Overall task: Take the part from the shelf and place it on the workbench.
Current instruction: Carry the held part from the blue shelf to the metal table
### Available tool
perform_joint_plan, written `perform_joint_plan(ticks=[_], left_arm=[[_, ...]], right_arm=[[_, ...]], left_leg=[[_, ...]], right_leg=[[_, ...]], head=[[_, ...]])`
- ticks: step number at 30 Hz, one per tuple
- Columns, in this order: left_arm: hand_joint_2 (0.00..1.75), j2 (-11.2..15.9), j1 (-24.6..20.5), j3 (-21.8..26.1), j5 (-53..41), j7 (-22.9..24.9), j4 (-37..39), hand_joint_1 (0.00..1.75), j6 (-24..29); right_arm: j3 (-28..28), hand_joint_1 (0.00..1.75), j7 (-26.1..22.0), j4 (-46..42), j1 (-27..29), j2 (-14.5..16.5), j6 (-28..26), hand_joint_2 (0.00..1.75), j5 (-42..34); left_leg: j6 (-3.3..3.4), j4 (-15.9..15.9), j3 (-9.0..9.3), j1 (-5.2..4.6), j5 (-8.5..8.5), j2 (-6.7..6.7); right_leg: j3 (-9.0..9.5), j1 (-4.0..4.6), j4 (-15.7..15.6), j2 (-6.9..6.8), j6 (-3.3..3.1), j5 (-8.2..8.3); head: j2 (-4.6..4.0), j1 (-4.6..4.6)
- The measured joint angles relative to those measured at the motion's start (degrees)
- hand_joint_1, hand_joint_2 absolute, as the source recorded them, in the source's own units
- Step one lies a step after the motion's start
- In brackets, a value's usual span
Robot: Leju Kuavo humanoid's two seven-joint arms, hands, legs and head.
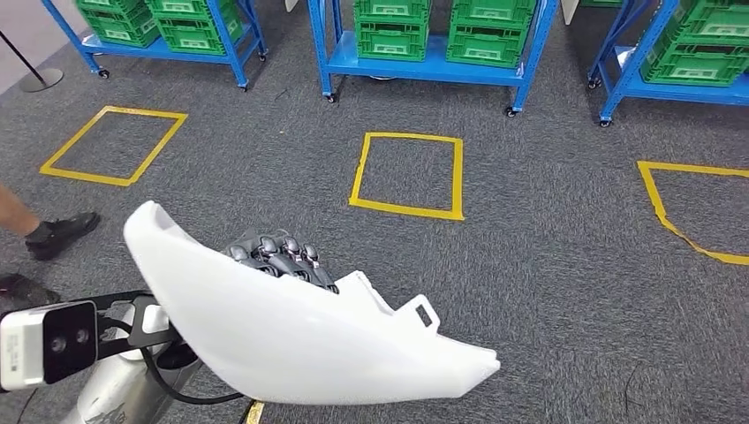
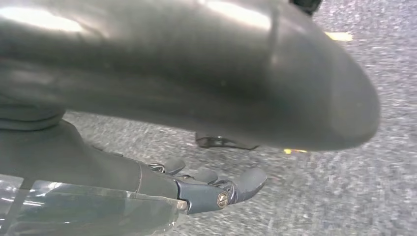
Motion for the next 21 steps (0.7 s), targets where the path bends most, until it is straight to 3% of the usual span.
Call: perform_joint_plan(ticks=[1, 2, 4, 6, 7, 9, 10, 11, 12, 13, 14, 15, 16, 17, 18, 19, 21], left_arm=[[1.75, 0.07, 0.0, 0.03, -0.02, 0.11, -0.01, 1.75, 0.08], [1.75, 0.07, -0.04, 0.05, -0.01, 0.19, -0.04, 1.75, 0.14], [1.75, -0.09, -0.25, 0.07, -0.02, 0.22, -0.15, 1.75, 0.22], [1.75, -0.23, -0.32, 0.0, -0.2, 0.04, -0.04, 1.75, 0.27], [1.75, -0.22, -0.24, -0.04, -0.36, -0.07, 0.13, 1.75, 0.27], [1.75, -0.2, -0.05, -0.1, -0.66, -0.29, 0.52, 1.75, 0.27], [1.75, -0.19, 0.02, -0.11, -0.8, -0.39, 0.69, 1.75, 0.28], [1.75, -0.18, 0.06, -0.12, -0.9, -0.49, 0.83, 1.75, 0.29], [1.75, -0.18, 0.08, -0.13, -0.99, -0.56, 0.96, 1.75, 0.31], [1.75, -0.17, 0.09, -0.14, -1.06, -0.61, 1.04, 1.75, 0.35], [1.75, -0.15, 0.1, -0.15, -1.09, -0.64, 1.13, 1.75, 0.39], [1.75, -0.13, 0.14, -0.15, -1.15, -0.67, 1.21, 1.75, 0.45], [1.75, -0.1, 0.17, -0.15, -1.29, -0.7, 1.27, 1.75, 0.55], [1.75, -0.07, 0.2, -0.14, -1.47, -0.74, 1.31, 1.75, 0.65], [1.75, -0.06, 0.2, -0.1, -1.67, -0.77, 1.24, 1.75, 0.75], [1.75, -0.04, 0.16, -0.04, -1.84, -0.79, 1.12, 1.75, 0.83], [1.75, -0.02, 0.02, 0.06, -1.85, -0.81, 0.91, 1.75, 0.89]], right_arm=[[0.0, 0.0, -0.02, 0.21, 0.01, 0.2, -0.03, 0.0, 0.0], [0.01, 0.0, -0.02, 0.44, 0.0, 0.39, -0.08, 0.0, 0.02], [0.02, 0.0, -0.02, 0.56, -0.08, 0.13, -0.28, 0.0, 0.01], [0.02, 0.0, 0.01, 0.64, -0.36, -0.2, -0.61, 0.0, -0.09], [0.02, 0.0, 0.03, 0.66, -0.47, -0.37, -0.75, 0.0, -0.16], [0.01, 0.0, 0.08, 0.67, -0.46, -0.68, -0.94, 0.0, -0.28], [0.01, 0.0, 0.12, 0.69, -0.39, -0.76, -0.97, 0.0, -0.32], [0.01, 0.0, 0.15, 0.72, -0.32, -0.8, -0.99, 0.0, -0.32], [0.01, 0.0, 0.17, 0.78, -0.27, -0.8, -1.02, 0.0, -0.32], [0.0, 0.0, 0.18, 0.86, -0.22, -0.78, -1.05, 0.0, -0.33], [-0.01, 0.0, 0.18, 0.98, -0.14, -0.73, -1.09, 0.0, -0.33], [-0.03, 0.0, 0.18, 1.1, -0.05, -0.68, -1.13, 0.0, -0.33], [-0.04, 0.0, 0.16, 1.22, 0.02, -0.62, -1.16, 0.0, -0.32], [-0.05, 0.0, 0.14, 1.32, 0.06, -0.6, -1.18, 0.0, -0.28], [-0.05, 0.0, 0.06, 1.37, 0.0, -0.61, -1.18, 0.0, -0.23], [-0.04, 0.0, -0.08, 1.42, -0.08, -0.63, -1.15, 0.0, -0.19], [-0.04, 0.0, -0.46, 1.45, -0.25, -0.84, -1.07, 0.0, -0.15]], left_leg=[[0.82, -2.84, 0.47, -0.55, 5.08, -0.36], [1.3, -4.77, 1.23, -0.86, 7.95, -0.69], [1.64, -6.23, 3.75, -0.71, 7.47, -0.65], [1.87, -7.57, 6.41, -0.49, 6.44, -0.48], [1.89, -8.06, 7.55, -0.42, 5.76, -0.5], [1.9, -8.52, 9.41, -0.38, 4.11, -0.59], [1.81, -8.59, 10.35, -0.37, 3.25, -0.69], [1.68, -8.61, 11.27, -0.37, 2.41, -0.81], [1.49, -8.6, 12.18, -0.36, 1.57, -0.93], [1.27, -8.53, 12.98, -0.37, 0.78, -1.01], [1.01, -8.3, 13.64, -0.43, 0.0, -1.12], [0.76, -7.81, 13.95, -0.5, -0.75, -1.24], [0.5, -7.19, 14.01, -0.56, -1.53, -1.31], [0.28, -6.57, 13.96, -0.6, -2.23, -1.38], [0.09, -6.13, 13.89, -0.59, -2.88, -1.4], [-0.12, -5.86, 13.89, -0.56, -3.5, -1.33], [-0.99, -3.01, 12.67, -0.3, -5.07, -0.8]], right_leg=[[1.23, 0.05, -1.24, 0.18, 0.19, -0.45], [2.6, 0.2, -2.12, 0.32, 0.58, -0.34], [3.85, 0.48, -1.81, 0.24, 1.56, 1.05], [0.85, 0.78, 4.43, -0.4, 1.79, 2.36], [-1.86, 0.94, 8.46, -0.71, 1.26, 1.8], [-6.95, 1.32, 13.56, -0.86, -0.03, -2.46], [-8.81, 1.36, 13.88, -0.86, -0.48, -5.04], [-10.13, 1.3, 12.83, -0.87, -0.39, -6.6], [-10.95, 1.12, 10.48, -0.87, 0.35, -6.22], [-11.36, 0.86, 7.19, -0.88, 1.69, -3.57], [-11.56, 0.61, 3.9, -0.99, 3.17, 0.89], [-11.54, 0.53, 1.25, -1.17, 3.8, 5.05], [-11.43, 0.55, -0.23, -1.29, 3.66, 8.31], [-11.3, 0.7, -0.58, -1.45, 2.89, 9.99], [-11.02, 0.83, -0.55, -1.5, 1.78, 10.06], [-10.65, 0.73, -0.45, -1.44, 1.14, 10.03], [-9.8, 0.42, -0.51, -1.38, 0.38, 9.5]], head=[[-0.01, 0.0], [-0.01, 0.01], [0.0, -0.13], [0.01, -0.18], [0.01, -0.16], [0.01, -0.19], [0.01, -0.2], [0.01, -0.2], [0.01, -0.19], [0.01, -0.19], [0.01, -0.18], [0.01, -0.19], [0.01, -0.25], [0.01, -0.24], [0.01, -0.28], [0.01, -0.25], [0.01, -0.4]])
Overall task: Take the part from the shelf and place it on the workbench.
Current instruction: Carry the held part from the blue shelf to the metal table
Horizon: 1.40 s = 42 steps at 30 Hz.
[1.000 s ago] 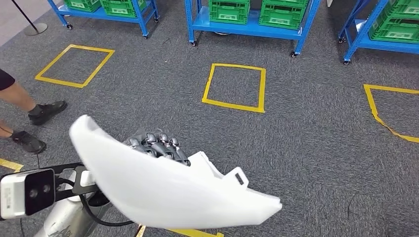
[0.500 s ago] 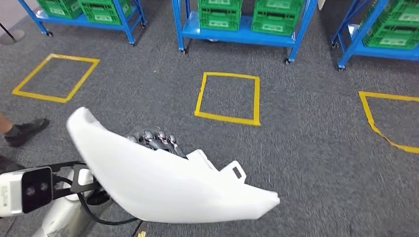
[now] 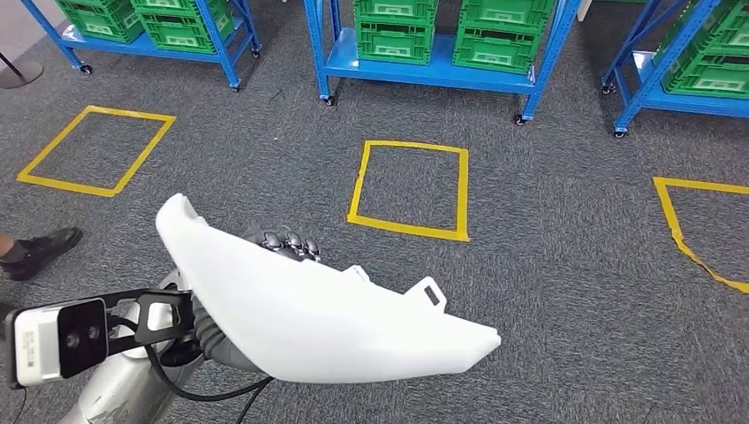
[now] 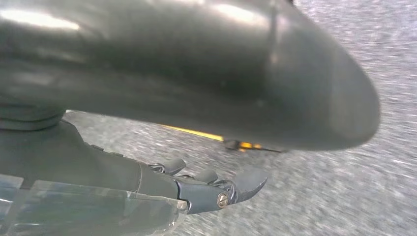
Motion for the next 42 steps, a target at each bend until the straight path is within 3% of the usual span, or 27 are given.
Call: perform_joint_plan(ticks=[3, 4, 5, 6, 8, 10, 13, 15, 16, 18, 20, 21, 23, 25, 27, 30, 31, 33, 35, 36, 37, 39, 40, 42], left_arm=[[1.75, 0.1, 0.03, -0.03, 0.2, 0.04, 0.11, 1.75, -0.13], [1.75, 0.13, 0.07, -0.08, 0.21, 0.05, 0.17, 1.75, -0.18], [1.75, 0.15, 0.09, -0.13, 0.21, 0.07, 0.21, 1.75, -0.22], [1.75, 0.16, 0.07, -0.14, 0.22, 0.08, 0.21, 1.75, -0.24], [1.75, 0.15, -0.1, -0.13, 0.23, 0.08, 0.2, 1.75, -0.25], [1.75, 0.12, -0.38, -0.13, 0.25, 0.08, 0.19, 1.75, -0.25], [1.75, 0.06, -0.56, -0.1, 0.29, 0.1, 0.15, 1.75, -0.26], [1.75, -0.05, -0.64, -0.1, 0.48, 0.11, 0.14, 1.75, -0.26], [1.75, -0.13, -0.67, -0.13, 0.63, 0.09, 0.14, 1.75, -0.3], [1.75, -0.06, -0.12, -0.14, 1.02, -0.4, 0.13, 1.75, -0.81], [1.75, 0.46, 1.41, -0.04, 1.25, -1.28, -0.22, 1.75, -1.69], [1.75, 0.8, 2.24, 0.09, 1.3, -1.65, -0.53, 1.75, -2.09], [1.75, 1.36, 3.42, 0.53, 1.28, -1.91, -1.24, 1.75, -2.67], [1.75, 1.68, 4.06, 1.08, 1.2, -1.92, -1.81, 1.75, -3.09], [1.75, 1.94, 4.46, 1.49, 1.08, -1.87, -2.22, 1.75, -3.3], [1.75, 2.27, 5.0, 2.0, 0.87, -1.61, -2.67, 1.75, -3.48], [1.75, 2.38, 5.1, 2.15, 0.85, -1.51, -2.78, 1.75, -3.61], [1.75, 2.69, 5.2, 2.3, 0.95, -1.43, -2.87, 1.75, -4.02], [1.75, 3.0, 5.32, 2.27, 1.1, -1.41, -2.85, 1.75, -4.39], [1.75, 3.08, 5.33, 2.24, 1.25, -1.37, -2.84, 1.75, -4.55], [1.75, 3.12, 5.29, 2.2, 1.54, -1.22, -2.84, 1.75, -4.64], [1.75, 3.09, 4.96, 2.05, 2.41, -0.61, -2.83, 1.75, -4.78], [1.75, 3.03, 4.71, 1.91, 2.93, -0.23, -2.8, 1.75, -4.9], [1.75, 2.93, 4.32, 1.58, 3.8, 0.28, -2.66, 1.75, -5.26]], right_arm=[[0.0, 0.0, -0.32, 0.01, -0.07, -0.27, 0.09, 0.0, 0.01], [0.0, 0.0, -0.35, 0.02, -0.07, -0.27, 0.09, 0.0, 0.04], [0.0, 0.0, -0.36, 0.02, -0.07, -0.27, 0.09, 0.0, 0.07], [0.0, 0.0, -0.37, 0.03, -0.07, -0.27, 0.09, 0.0, 0.1], [0.0, 0.0, -0.38, 0.04, -0.16, -0.25, 0.09, 0.0, 0.13], [0.0, 0.0, -0.39, 0.12, -0.28, -0.1, 0.1, 0.0, 0.13], [0.01, 0.0, -0.39, 0.21, -0.37, -0.02, 0.11, 0.0, 0.17], [0.02, 0.0, -0.39, 0.27, -0.43, -0.05, 0.08, 0.0, 0.21], [0.02, 0.0, -0.39, 0.3, -0.45, -0.13, 0.03, 0.0, 0.2], [0.02, 0.0, -0.45, 0.37, -0.41, -0.28, -0.09, 0.0, 0.09], [0.01, 0.0, -0.71, 0.47, -0.21, -0.29, -0.15, 0.0, -0.1], [0.0, 0.0, -1.01, 0.51, -0.09, -0.27, -0.17, 0.0, -0.19], [-0.01, 0.0, -1.92, 0.53, 0.04, -0.27, -0.36, 0.0, -0.35], [-0.02, 0.0, -2.55, 0.53, -0.09, -0.17, -0.59, 0.0, -0.47], [-0.02, 0.0, -2.86, 0.53, -0.21, 0.06, -0.7, 0.0, -0.47], [0.02, 0.0, -3.92, 0.51, -0.25, 0.48, -1.21, 0.0, -0.37], [0.02, 0.0, -4.21, 0.51, -0.26, 0.55, -0.86, 0.0, -0.43], [0.03, 0.0, -4.19, 0.54, -0.21, 0.44, 0.7, 0.0, -0.57], [0.1, 0.0, -3.69, 0.58, -0.13, 0.22, 1.63, 0.0, -0.27], [0.21, 0.0, -3.45, 0.61, -0.11, 0.12, 1.71, 0.0, 0.07], [0.39, 0.0, -3.2, 0.67, -0.11, -0.01, 1.7, 0.0, 0.56], [1.08, 0.0, -2.95, 1.0, -0.09, -0.24, 1.52, 0.0, 1.81], [1.59, 0.0, -2.89, 1.25, -0.04, -0.38, 1.36, 0.0, 2.49], [3.0, 0.0, -2.91, 1.81, 0.16, -0.7, 1.15, 0.0, 3.53]], left_leg=[[-1.76, 12.57, -7.13, 1.36, -4.22, 1.02], [-2.01, 15.61, -9.37, 1.8, -4.83, 1.17], [-2.06, 16.32, -10.52, 2.09, -4.24, 1.26], [-1.96, 14.47, -10.34, 2.24, -2.45, 1.3], [-1.16, 6.03, -7.24, 2.1, 2.91, 1.38], [-0.28, -0.19, -4.51, 1.69, 5.38, 1.42], [0.3, -1.8, -3.35, 1.56, 5.57, 1.25], [0.56, -3.07, -2.48, 1.76, 6.21, 1.25], [0.65, -3.62, -2.1, 1.86, 6.43, 1.28], [0.83, -3.76, -1.95, 1.7, 6.38, 1.27], [0.89, -3.59, -1.97, 1.59, 6.19, 1.18], [0.85, -3.43, -1.98, 1.59, 6.07, 1.1], [0.51, -2.7, -2.06, 1.61, 5.62, 0.85], [-0.06, -1.61, -2.39, 1.4, 4.96, 0.63], [-0.43, -1.02, -2.64, 1.22, 4.61, 0.51], [-1.1, 0.62, -3.42, 1.57, 3.43, 0.59], [-1.53, 2.9, -4.45, 1.78, 2.02, 0.66], [-2.32, 10.53, -7.91, 2.28, -1.75, 0.84], [-2.64, 16.18, -10.66, 2.66, -3.41, 1.04], [-2.63, 15.89, -10.6, 2.76, -2.68, 1.19], [-2.5, 13.11, -9.28, 2.81, -0.99, 1.49], [-1.95, 4.56, -5.02, 2.53, 2.47, 3.22], [-1.66, 1.34, -3.46, 2.27, 3.41, 3.98], [-1.3, -0.66, -2.75, 1.81, 3.49, 4.29]], right_leg=[[1.25, -0.01, -0.05, 0.02, -0.77, -0.98], [1.62, 0.03, -0.05, 0.02, -0.82, -1.29], [2.04, 0.06, -0.05, 0.02, -0.83, -1.58], [2.53, 0.1, -0.07, 0.05, -0.78, -1.88], [3.59, 0.2, -0.14, 0.13, -0.68, -2.46], [4.12, 0.37, -0.28, 0.19, -0.4, -2.9], [4.28, 0.54, -0.6, -0.03, 0.33, -3.25], [3.66, 0.66, 0.94, -0.18, 0.48, -4.24], [2.43, 0.7, 3.44, -0.22, 0.33, -5.45], [-1.69, 0.63, 11.38, -0.23, 0.1, -8.57], [-4.6, 0.55, 16.23, -0.24, 0.63, -9.65], [-4.43, 0.44, 15.36, -0.25, 1.2, -8.8], [-1.02, 0.1, 7.64, -0.28, 2.28, -5.34], [1.93, 0.06, 1.52, -0.24, 2.0, -3.0], [2.41, 0.32, 0.81, -0.21, 0.93, -2.65], [2.52, -0.04, 0.81, -0.24, 0.06, -2.41], [2.56, -0.2, 0.77, -0.3, -0.14, -2.34], [2.56, -0.16, 0.79, -0.55, -0.35, -2.33], [2.56, -0.12, 0.8, -1.04, -0.38, -2.38], [2.59, -0.11, 0.8, -1.34, -0.41, -2.41], [2.65, -0.09, 0.79, -1.66, -0.42, -2.45], [2.76, 0.07, 0.78, -2.33, -0.32, -2.55], [2.76, 0.21, 0.76, -2.7, -0.2, -2.61], [2.77, 0.39, 0.66, -3.59, 0.21, -2.74]], head=[[0.0, -0.23], [0.0, -0.23], [0.0, -0.24], [0.0, -0.25], [0.0, -0.23], [0.0, -0.2], [0.0, -0.19], [0.0, -0.1], [0.0, -0.04], [0.0, 0.02], [0.0, 0.05], [0.0, 0.05], [0.0, 0.07], [0.0, 0.1], [0.0, 0.1], [0.0, 0.05], [0.0, 0.01], [0.0, -0.08], [0.0, -0.08], [0.0, -0.08], [0.0, -0.08], [0.0, -0.07], [0.01, -0.05], [0.01, -0.02]])
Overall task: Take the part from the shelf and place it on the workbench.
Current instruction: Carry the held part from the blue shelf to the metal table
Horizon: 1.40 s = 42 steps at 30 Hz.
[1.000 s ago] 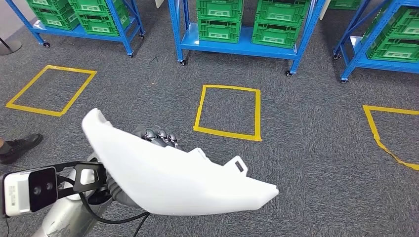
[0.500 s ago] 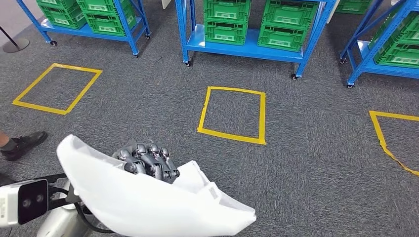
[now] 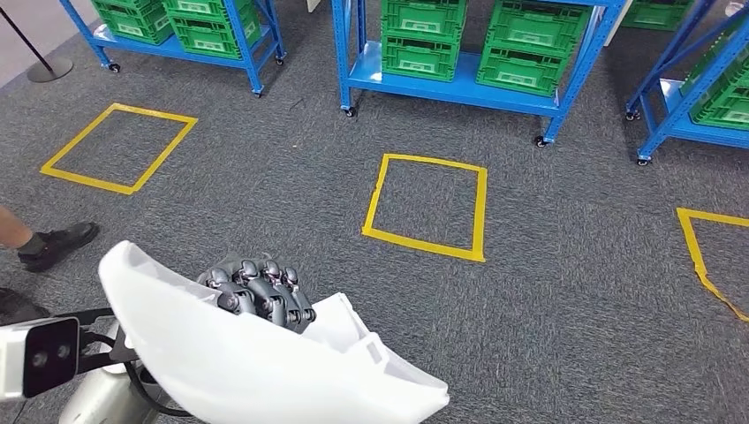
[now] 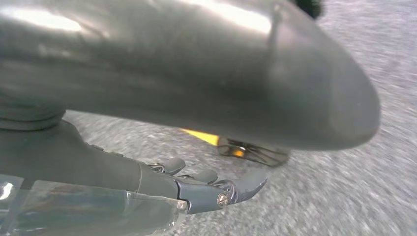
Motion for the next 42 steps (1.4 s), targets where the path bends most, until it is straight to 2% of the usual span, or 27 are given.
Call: perform_joint_plan(ticks=[2, 4, 7, 8, 9, 10, 11, 12, 13, 15, 17, 19, 21, 22, 24, 27, 29, 30, 32, 33, 34, 36, 38, 39, 40, 41, 42], left_arm=[[1.75, -0.07, -0.17, -0.28, 0.47, 0.27, 0.15, 1.75, -0.34], [1.75, -0.27, -0.53, -0.5, 0.62, 0.45, 0.28, 1.75, -0.49], [1.75, -0.54, -0.93, -1.15, 1.2, 0.82, 0.7, 1.75, -0.86], [1.75, -0.58, -0.93, -1.45, 1.43, 0.94, 0.88, 1.75, -1.02], [1.75, -0.61, -0.96, -1.71, 1.58, 1.03, 1.04, 1.75, -1.11], [1.75, -0.63, -1.02, -1.94, 1.65, 1.06, 1.16, 1.75, -1.09], [1.75, -0.64, -1.14, -2.14, 1.75, 1.09, 1.25, 1.75, -1.03], [1.75, -0.64, -1.3, -2.33, 2.01, 1.15, 1.32, 1.75, -0.97], [1.75, -0.64, -1.45, -2.52, 2.48, 1.31, 1.39, 1.75, -0.92], [1.75, -0.61, -1.63, -2.89, 3.73, 1.9, 1.55, 1.75, -0.91], [1.75, -0.54, -1.63, -3.18, 4.55, 2.43, 1.73, 1.75, -0.92], [1.75, -0.46, -1.8, -3.4, 4.84, 2.63, 1.87, 1.75, -0.92], [1.75, -0.48, -2.06, -3.59, 5.14, 2.63, 2.01, 1.75, -1.0], [1.75, -0.49, -2.12, -3.72, 5.29, 2.6, 2.14, 1.75, -1.09], [1.75, -0.51, -2.08, -3.9, 5.46, 2.54, 2.32, 1.75, -1.28], [1.75, -0.51, -2.08, -3.95, 5.46, 2.53, 2.38, 1.75, -1.37], [1.75, -0.52, -2.09, -4.05, 5.46, 2.53, 2.46, 1.75, -1.52], [1.75, -0.54, -2.1, -4.14, 5.46, 2.52, 2.53, 1.75, -1.64], [1.75, -0.68, -2.26, -4.35, 5.46, 2.49, 2.66, 1.75, -1.95], [1.75, -0.74, -2.33, -4.42, 5.46, 2.48, 2.71, 1.75, -2.07], [1.75, -0.81, -2.36, -4.45, 5.46, 2.43, 2.74, 1.75, -2.19], [1.75, -0.89, -2.38, -4.48, 5.37, 2.02, 2.79, 1.75, -2.5], [1.75, -1.06, -2.34, -4.59, 4.9, 1.1, 2.82, 1.75, -2.86], [1.75, -1.11, -2.27, -4.67, 4.54, 0.71, 2.82, 1.75, -2.95], [1.75, -1.14, -2.13, -4.71, 4.18, 0.44, 2.76, 1.75, -2.99], [1.75, -1.11, -2.02, -4.71, 3.85, 0.35, 2.58, 1.75, -3.01], [1.75, -1.09, -1.93, -4.66, 3.62, 0.34, 2.25, 1.75, -3.02]], right_arm=[[1.85, 0.0, -0.09, 0.55, 0.06, -0.4, -0.2, 0.0, 0.46], [4.03, 0.0, -0.11, 1.1, 0.09, -0.85, -0.62, 0.0, 0.6], [7.69, 0.0, 0.07, 2.13, 0.37, -1.71, -1.26, 0.0, 0.74], [9.03, 0.0, 0.22, 2.56, 0.47, -1.93, -1.36, 0.0, 0.77], [10.36, 0.0, 0.39, 2.97, 0.53, -2.12, -1.42, 0.0, 0.78], [11.66, 0.0, 0.53, 3.33, 0.56, -2.22, -1.44, 0.0, 0.79], [12.94, 0.0, 0.64, 3.67, 0.57, -2.31, -1.43, 0.0, 0.79], [14.12, 0.0, 0.66, 3.98, 0.58, -2.4, -1.36, 0.0, 0.79], [15.26, 0.0, 0.63, 4.28, 0.57, -2.48, -1.22, 0.0, 0.79], [17.4, 0.0, 0.56, 4.82, 0.42, -2.56, -0.81, 0.0, 0.79], [19.32, 0.0, 0.53, 5.23, 0.21, -2.44, -0.55, 0.0, 0.82], [20.66, 0.0, 0.53, 5.56, 0.16, -2.41, -0.48, 0.0, 0.84], [21.83, 0.0, 0.53, 5.82, 0.29, -2.44, -0.43, 0.0, 0.84], [22.56, 0.0, 0.55, 5.95, 0.4, -2.38, -0.4, 0.0, 0.84], [23.64, 0.0, 0.61, 6.08, 0.52, -2.37, -0.38, 0.0, 0.84], [23.96, 0.0, 0.64, 6.11, 0.54, -2.37, -0.38, 0.0, 0.84], [24.55, 0.0, 0.67, 6.21, 0.52, -2.33, -0.38, 0.0, 0.84], [25.21, 0.0, 0.68, 6.28, 0.46, -2.26, -0.38, 0.0, 0.84], [26.94, 0.0, 0.71, 6.57, 0.34, -1.97, -0.38, 0.0, 0.84], [27.67, 0.0, 0.75, 6.69, 0.24, -1.82, -0.38, 0.0, 0.84], [28.17, 0.0, 0.79, 6.79, 0.16, -1.7, -0.39, 0.0, 0.83], [28.56, 0.0, 0.85, 6.85, 0.04, -1.62, -0.58, 0.0, 0.7], [28.69, 0.0, 0.91, 6.9, 0.26, -1.7, -0.99, 0.0, 0.46], [28.71, 0.0, 0.95, 6.94, 0.47, -1.79, -1.26, 0.0, 0.35], [28.73, 0.0, 0.99, 6.99, 0.66, -1.89, -1.52, 0.0, 0.29], [28.76, 0.0, 0.97, 7.07, 0.8, -1.98, -1.73, 0.0, 0.26], [28.78, 0.0, 0.82, 7.17, 0.88, -2.07, -1.94, 0.0, 0.24]], left_leg=[[0.53, -0.54, 0.19, 0.02, 0.44, -1.12], [1.24, -1.55, 0.91, 0.28, 1.17, -2.15], [1.71, -1.95, 1.17, 0.22, 1.59, -3.88], [1.72, -1.9, 1.16, 0.15, 1.59, -4.55], [1.71, -1.81, 1.16, 0.12, 1.57, -5.28], [1.64, -1.65, 1.17, 0.14, 1.52, -6.01], [1.5, -1.36, 1.12, 0.18, 1.4, -6.76], [1.26, -0.86, 0.92, 0.16, 1.19, -7.45], [0.98, -0.3, 0.62, 0.08, 0.91, -8.11], [0.48, 0.5, -0.04, -0.01, 0.56, -9.1], [0.18, 0.77, -0.44, 0.15, 0.45, -9.66], [-0.38, 2.88, -1.48, 0.22, -0.89, -7.77], [-1.12, 9.47, -4.61, 0.44, -4.32, -4.57], [-1.38, 13.56, -6.64, 0.67, -6.03, -3.68], [-1.6, 18.72, -9.3, 0.96, -7.86, -3.11], [-1.62, 19.48, -9.73, 1.01, -7.97, -3.07], [-1.55, 18.6, -9.38, 1.05, -7.12, -2.98], [-1.25, 15.28, -7.7, 0.96, -5.39, -2.63], [-0.06, 6.11, -3.1, 0.19, -1.81, -0.94], [0.57, 2.18, -1.15, -0.21, -0.5, -0.38], [1.07, 0.4, -0.1, -0.37, -0.04, -0.32], [1.53, -0.99, 0.87, -0.07, 0.85, -1.6], [1.8, -1.84, 1.41, 0.15, 1.47, -2.89], [1.89, -1.84, 1.39, 0.16, 1.53, -3.61], [1.88, -1.8, 1.38, 0.17, 1.52, -4.46], [1.84, -1.73, 1.37, 0.21, 1.5, -5.34], [1.74, -1.58, 1.37, 0.3, 1.43, -6.25]], right_leg=[[0.15, -0.03, -0.08, -0.65, 0.56, -0.17], [-0.84, -0.11, 2.37, 0.51, 0.59, -1.65], [-6.29, -0.13, 13.65, 2.68, -0.06, -6.21], [-7.8, -0.13, 16.36, 2.86, 0.09, -6.84], [-8.34, -0.15, 16.96, 2.96, 0.47, -6.54], [-7.68, -0.22, 15.0, 3.09, 1.02, -5.29], [-6.06, -0.38, 11.09, 3.64, 1.62, -3.47], [-4.3, -0.59, 6.97, 4.86, 1.99, -1.78], [-2.91, -0.74, 3.73, 5.78, 1.91, -0.48], [-1.9, -0.65, 1.45, 6.7, 0.99, 0.42], [-1.77, -0.56, 1.47, 5.59, 0.09, 0.57], [-1.54, -0.73, 1.4, 4.54, -0.55, 0.57], [-1.36, -0.61, 1.38, 3.38, -1.0, 0.4], [-1.34, -0.49, 1.38, 2.71, -1.11, 0.32], [-1.35, -0.35, 1.39, 1.76, -1.22, 0.22], [-1.35, -0.32, 1.39, 1.51, -1.25, 0.19], [-1.31, -0.23, 1.39, 1.02, -1.28, 0.15], [-1.24, -0.08, 1.38, 0.44, -1.28, 0.08], [-0.99, 0.24, 1.26, -1.56, -0.98, -0.19], [-0.77, 0.37, 1.1, -2.6, -0.72, -0.28], [-0.56, 0.45, 0.95, -3.25, -0.43, -0.39], [-0.82, 0.37, 2.13, -1.55, -0.27, -1.21], [-3.37, 0.22, 7.74, 1.62, -0.57, -3.79], [-5.38, 0.21, 11.8, 2.48, -0.66, -5.35], [-7.2, 0.18, 15.25, 2.86, -0.54, -6.41], [-8.31, 0.08, 17.06, 2.98, -0.18, -6.68], [-8.27, -0.11, 16.41, 3.04, 0.44, -5.93]], head=[[0.0, 0.01], [0.0, 0.13], [-0.01, 0.46], [-0.01, 0.53], [-0.01, 0.54], [-0.01, 0.55], [-0.01, 0.56], [-0.01, 0.59], [-0.01, 0.6], [-0.01, 0.63], [-0.01, 0.68], [-0.01, 0.38], [-0.01, -0.07], [-0.01, -0.19], [-0.01, -0.21], [-0.01, -0.21], [-0.01, -0.21], [-0.01, -0.21], [-0.01, -0.14], [-0.01, -0.1], [-0.01, -0.04], [-0.01, 0.06], [-0.01, 0.29], [-0.01, 0.36], [-0.01, 0.45], [-0.01, 0.45], [-0.01, 0.46]])
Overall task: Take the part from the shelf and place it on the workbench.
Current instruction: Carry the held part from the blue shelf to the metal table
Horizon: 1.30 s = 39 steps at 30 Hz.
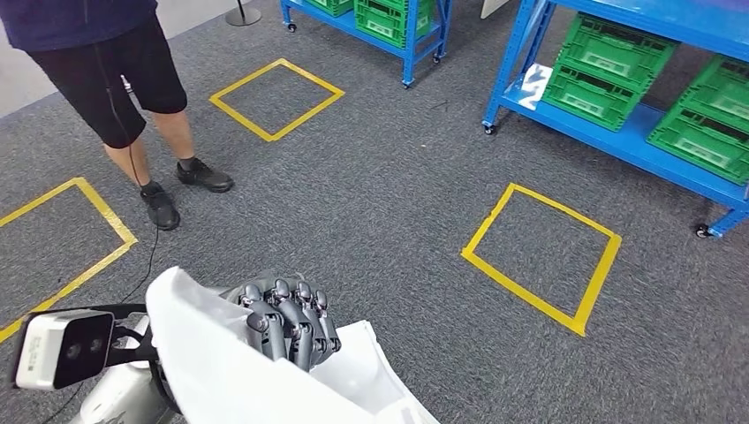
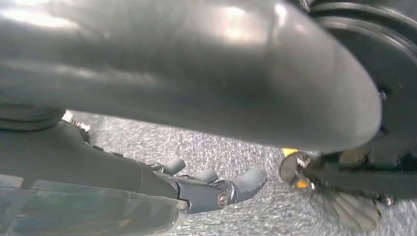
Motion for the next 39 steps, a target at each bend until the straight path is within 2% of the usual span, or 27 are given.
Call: perform_joint_plan(ticks=[2, 3, 5, 7, 8, 10, 11, 12, 14, 15, 16, 17, 18, 20, 21, 22, 23, 25, 27, 29, 30, 31, 33, 34, 36, 38, 39], left_arm=[[1.75, 0.05, 0.13, 0.25, -0.24, 0.1, -1.05, 1.75, -0.02], [1.75, 0.08, 0.2, 0.4, -0.24, 0.24, -1.64, 1.75, -0.03], [1.75, 0.13, 0.46, 0.8, -0.28, 0.74, -2.75, 1.75, -0.01], [1.75, 0.26, 0.95, 1.46, -0.44, 1.06, -3.81, 1.75, 0.03], [1.75, 0.34, 1.23, 1.86, -0.62, 1.07, -4.31, 1.75, 0.05], [1.75, 0.51, 1.62, 2.67, -1.21, 1.03, -5.26, 1.75, 0.12], [1.75, 0.56, 1.83, 3.07, -1.5, 1.01, -5.74, 1.75, 0.14], [1.75, 0.62, 2.1, 3.44, -1.69, 1.01, -6.18, 1.75, 0.07], [1.75, 0.72, 2.78, 4.03, -1.73, 1.31, -6.97, 1.75, -0.37], [1.75, 0.75, 3.01, 4.17, -1.57, 1.62, -7.34, 1.75, -0.65], [1.75, 0.76, 3.11, 4.25, -1.36, 2.01, -7.75, 1.75, -0.86], [1.75, 0.75, 3.13, 4.27, -1.12, 2.43, -8.2, 1.75, -0.97], [1.75, 0.74, 3.12, 4.27, -0.89, 2.78, -8.66, 1.75, -0.98], [1.75, 0.72, 3.02, 4.2, -0.5, 3.28, -9.34, 1.75, -0.84], [1.75, 0.73, 2.99, 4.16, -0.36, 3.41, -9.56, 1.75, -0.73], [1.75, 0.74, 2.95, 4.13, -0.28, 3.49, -9.73, 1.75, -0.65], [1.75, 0.76, 3.0, 4.09, -0.24, 3.56, -9.94, 1.75, -0.6], [1.75, 0.75, 2.87, 3.93, -0.2, 3.63, -10.31, 1.75, -0.58], [1.75, 0.66, 2.71, 3.61, -0.17, 3.73, -10.46, 1.75, -0.61], [1.75, 0.61, 2.73, 3.15, -0.18, 3.99, -10.47, 1.75, -0.52], [1.75, 0.61, 2.74, 2.91, -0.18, 4.14, -10.47, 1.75, -0.43], [1.75, 0.62, 2.7, 2.66, -0.18, 4.28, -10.47, 1.75, -0.28], [1.75, 0.63, 2.54, 2.15, -0.18, 4.54, -10.47, 1.75, 0.04], [1.75, 0.65, 2.44, 1.92, -0.18, 4.65, -10.48, 1.75, 0.25], [1.75, 0.72, 2.28, 1.57, -0.2, 4.8, -10.53, 1.75, 0.56], [1.75, 0.83, 2.23, 1.34, -0.21, 4.86, -10.57, 1.75, 0.71], [1.75, 0.92, 2.18, 1.26, -0.19, 4.86, -10.6, 1.75, 0.74]], right_arm=[[0.05, 0.0, -0.29, 0.16, 0.01, -0.23, -0.28, 0.0, -0.03], [0.06, 0.0, -0.37, 0.25, -0.01, -0.33, -0.46, 0.0, -0.06], [0.05, 0.0, -0.35, 0.46, -0.18, -0.62, -0.84, 0.0, -0.35], [-0.09, 0.0, -0.25, 0.59, -0.45, -0.97, -1.36, 0.0, -1.44], [-0.34, 0.0, -0.04, 0.58, -0.53, -1.17, -1.81, 0.0, -2.51], [-1.61, 0.0, 0.71, 0.51, -0.41, -1.42, -2.84, 0.0, -5.9], [-2.68, 0.0, 1.24, 0.27, -0.24, -1.51, -3.16, 0.0, -7.91], [-3.94, 0.0, 1.81, -0.17, -0.01, -1.5, -3.17, 0.0, -9.77], [-6.52, 0.0, 2.84, -1.57, 0.35, -1.34, -2.36, 0.0, -12.38], [-7.65, 0.0, 3.18, -2.31, 0.43, -1.17, -1.77, 0.0, -13.18], [-8.7, 0.0, 3.4, -3.01, 0.45, -0.94, -1.2, 0.0, -13.81], [-9.65, 0.0, 3.54, -3.7, 0.46, -0.63, -0.69, 0.0, -14.38], [-10.58, 0.0, 3.62, -4.41, 0.5, -0.18, -0.19, 0.0, -14.98], [-12.29, 0.0, 3.67, -5.81, 0.68, 0.71, 0.66, 0.0, -15.99], [-13.01, 0.0, 3.67, -6.43, 0.76, 1.11, 0.97, 0.0, -16.34], [-13.58, 0.0, 3.68, -6.94, 0.79, 1.41, 1.16, 0.0, -16.5], [-14.05, 0.0, 3.69, -7.41, 0.75, 1.67, 1.28, 0.0, -16.59], [-14.81, 0.0, 3.69, -8.25, 0.85, 2.06, 1.55, 0.0, -16.75], [-15.66, 0.0, 3.67, -9.08, 1.3, 2.16, 1.93, 0.0, -16.87], [-16.43, 0.0, 3.72, -9.97, 1.85, 2.23, 2.48, 0.0, -16.8], [-16.76, 0.0, 3.75, -10.43, 2.05, 2.3, 2.8, 0.0, -16.72], [-17.08, 0.0, 3.8, -10.92, 2.17, 2.39, 3.15, 0.0, -16.59], [-17.68, 0.0, 3.87, -11.85, 2.25, 2.61, 3.85, 0.0, -16.28], [-17.93, 0.0, 3.92, -12.3, 2.26, 2.74, 4.24, 0.0, -16.03], [-18.44, 0.0, 4.01, -13.33, 2.25, 3.1, 5.25, 0.0, -15.36], [-18.76, 0.0, 4.16, -14.37, 2.22, 3.45, 6.16, 0.0, -14.7], [-18.82, 0.0, 4.23, -14.83, 2.23, 3.55, 6.41, 0.0, -14.5]], left_leg=[[-0.6, 0.77, -0.12, 0.29, -0.42, -1.75], [-1.08, 1.4, -0.37, 0.34, -0.79, -2.52], [-1.83, 2.5, -1.05, 0.32, -1.39, -3.61], [-2.11, 2.85, -1.48, 0.48, -1.56, -4.32], [-2.28, 3.11, -1.68, 0.53, -1.73, -3.76], [-2.78, 6.09, -3.1, 0.57, -3.34, -0.68], [-3.02, 9.36, -4.75, 0.58, -4.87, 1.27], [-3.16, 13.44, -6.85, 0.68, -6.59, 2.46], [-3.17, 19.65, -10.48, 0.81, -8.41, 3.13], [-3.01, 19.86, -10.88, 0.79, -7.83, 3.21], [-2.69, 17.57, -9.93, 0.68, -6.25, 3.42], [-2.14, 13.52, -7.91, 0.38, -4.23, 4.24], [-1.52, 9.29, -5.69, -0.15, -2.73, 5.85], [-0.57, 3.92, -2.84, -1.14, -1.41, 8.4], [-0.4, 3.31, -2.6, -1.43, -1.54, 8.72], [-0.29, 3.03, -2.61, -1.51, -1.42, 7.99], [-0.18, 2.45, -2.2, -1.36, -1.07, 7.13], [0.13, 1.08, -1.2, -0.93, -0.25, 5.42], [0.31, 0.48, -0.66, -0.67, 0.24, 3.72], [0.33, 0.54, -0.65, -0.65, 0.27, 1.72], [0.27, 0.58, -0.62, -0.61, 0.23, 0.7], [0.13, 0.72, -0.58, -0.53, 0.14, -0.31], [-0.52, 1.5, -0.66, -0.25, -0.33, -2.07], [-0.97, 2.16, -0.93, -0.21, -0.74, -2.85], [-1.6, 3.09, -1.58, -0.2, -1.32, -3.88], [-1.87, 3.39, -1.93, 0.01, -1.51, -4.36], [-2.05, 3.88, -2.17, 0.09, -1.84, -3.6]], right_leg=[[3.08, -0.75, -7.28, 0.94, 1.55, 3.41], [4.78, -0.96, -10.91, 1.76, 1.94, 4.84], [6.35, -1.03, -14.16, 2.71, 1.38, 5.96], [6.35, -0.83, -13.98, 1.92, 0.21, 5.98], [6.43, -0.8, -14.01, 1.49, -0.08, 5.98], [6.71, -0.77, -14.09, 0.51, -0.67, 5.89], [6.83, -0.57, -14.1, -0.05, -0.94, 5.76], [6.91, -0.42, -14.09, -0.69, -1.2, 5.63], [7.0, -0.1, -14.08, -2.15, -1.52, 5.37], [7.08, 0.06, -14.09, -2.86, -1.6, 5.24], [7.22, 0.23, -14.11, -3.56, -1.67, 5.1], [7.42, 0.37, -14.14, -4.23, -1.69, 4.96], [7.68, 0.51, -14.19, -4.86, -1.65, 4.79], [8.09, 0.64, -14.37, -6.1, -1.4, 4.5], [8.25, 0.63, -14.51, -6.78, -1.23, 4.4], [8.46, 0.64, -14.72, -7.54, -1.04, 4.36], [8.59, 0.57, -14.7, -7.57, -0.85, 4.2], [8.0, 0.47, -12.79, -4.83, -0.78, 3.06], [4.97, 0.33, -6.5, -1.16, -1.09, 0.48], [1.08, 0.28, 0.19, -0.15, -0.92, -1.32], [0.1, 0.16, 1.15, -0.06, -0.47, -0.99], [0.18, -0.06, -0.22, 0.03, 0.24, 0.32], [2.7, -0.75, -7.45, 1.31, 1.77, 4.16], [3.97, -0.98, -10.66, 2.09, 1.9, 5.55], [5.05, -0.93, -13.15, 2.85, 0.94, 6.43], [5.2, -0.61, -13.18, 1.82, -0.32, 6.48], [5.32, -0.53, -13.21, 1.37, -0.73, 6.47]], head=[[0.0, 0.02], [0.0, 0.12], [0.0, 0.26], [0.0, 0.26], [0.0, 0.24], [0.0, -0.03], [0.0, -0.16], [0.0, -0.28], [0.0, -0.29], [0.0, -0.28], [0.0, -0.28], [0.0, -0.28], [0.0, -0.25], [0.0, -0.26], [0.0, -0.26], [0.0, -0.3], [0.01, -0.29], [0.01, -0.19], [0.0, 0.06], [0.0, 0.25], [0.0, 0.23], [0.0, 0.23], [0.0, 0.29], [0.0, 0.4], [0.0, 0.57], [0.01, 0.59], [0.01, 0.54]])
